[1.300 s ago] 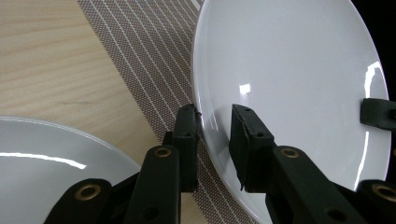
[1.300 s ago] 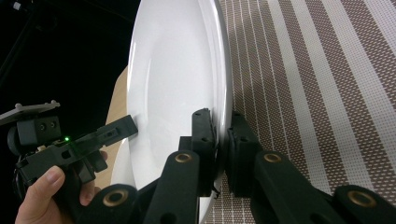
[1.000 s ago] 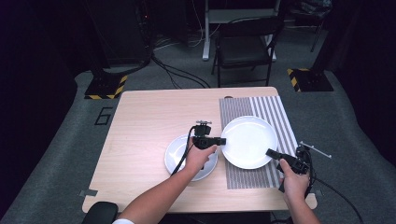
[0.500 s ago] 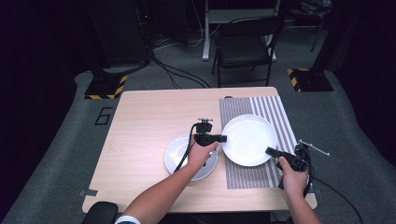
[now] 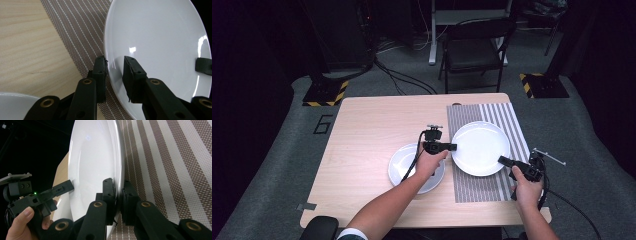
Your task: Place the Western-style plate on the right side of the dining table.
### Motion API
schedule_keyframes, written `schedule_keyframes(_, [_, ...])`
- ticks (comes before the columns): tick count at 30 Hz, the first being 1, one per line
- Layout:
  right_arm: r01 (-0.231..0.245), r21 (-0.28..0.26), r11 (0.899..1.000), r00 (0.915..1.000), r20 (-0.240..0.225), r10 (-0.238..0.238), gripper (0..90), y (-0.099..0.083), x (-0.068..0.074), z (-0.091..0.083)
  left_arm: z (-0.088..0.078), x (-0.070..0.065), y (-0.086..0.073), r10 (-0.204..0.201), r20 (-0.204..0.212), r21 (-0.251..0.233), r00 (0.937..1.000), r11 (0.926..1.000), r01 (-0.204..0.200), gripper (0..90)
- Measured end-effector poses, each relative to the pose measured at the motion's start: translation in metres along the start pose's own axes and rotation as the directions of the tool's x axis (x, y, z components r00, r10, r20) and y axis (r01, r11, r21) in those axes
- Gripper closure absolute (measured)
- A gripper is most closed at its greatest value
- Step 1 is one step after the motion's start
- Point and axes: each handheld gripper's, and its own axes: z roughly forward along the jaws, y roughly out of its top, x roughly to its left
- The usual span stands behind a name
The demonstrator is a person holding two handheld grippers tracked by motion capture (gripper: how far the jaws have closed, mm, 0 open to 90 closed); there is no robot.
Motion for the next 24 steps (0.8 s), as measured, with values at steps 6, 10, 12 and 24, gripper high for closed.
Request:
schedule_keyframes(6, [-0.013, 0.0, 1.0, 0.9999, -0.001, 0.013, 83.9, 0.004, -0.006, 0.001, 0.005, 0.0, 0.001, 0.002, 0.002, 0.007, 1.0, 1.0, -0.002, 72.6])
schedule_keyframes(10, [-0.041, 0.008, 0.999, 0.9991, 0.006, 0.041, 83.8, 0.006, -0.008, 0.001, 0.01, 0.0, 0.001, -0.005, 0.002, 0.018, 1.0, 0.9998, 0.005, 72.6])
schedule_keyframes(12, [-0.043, 0.009, 0.999, 0.999, 0.008, 0.043, 83.9, 0.006, -0.01, 0.001, 0.012, -0.001, 0.002, -0.015, 0.002, 0.015, 0.9999, 0.9998, 0.015, 72.6])
schedule_keyframes(24, [-0.056, 0.001, 0.998, 0.9983, 0.015, 0.056, 84.0, 0.01, -0.017, 0.002, 0.022, -0.002, 0.006, 0.0, -0.009, 0.043, 1.0, 0.9991, 0.001, 72.6])
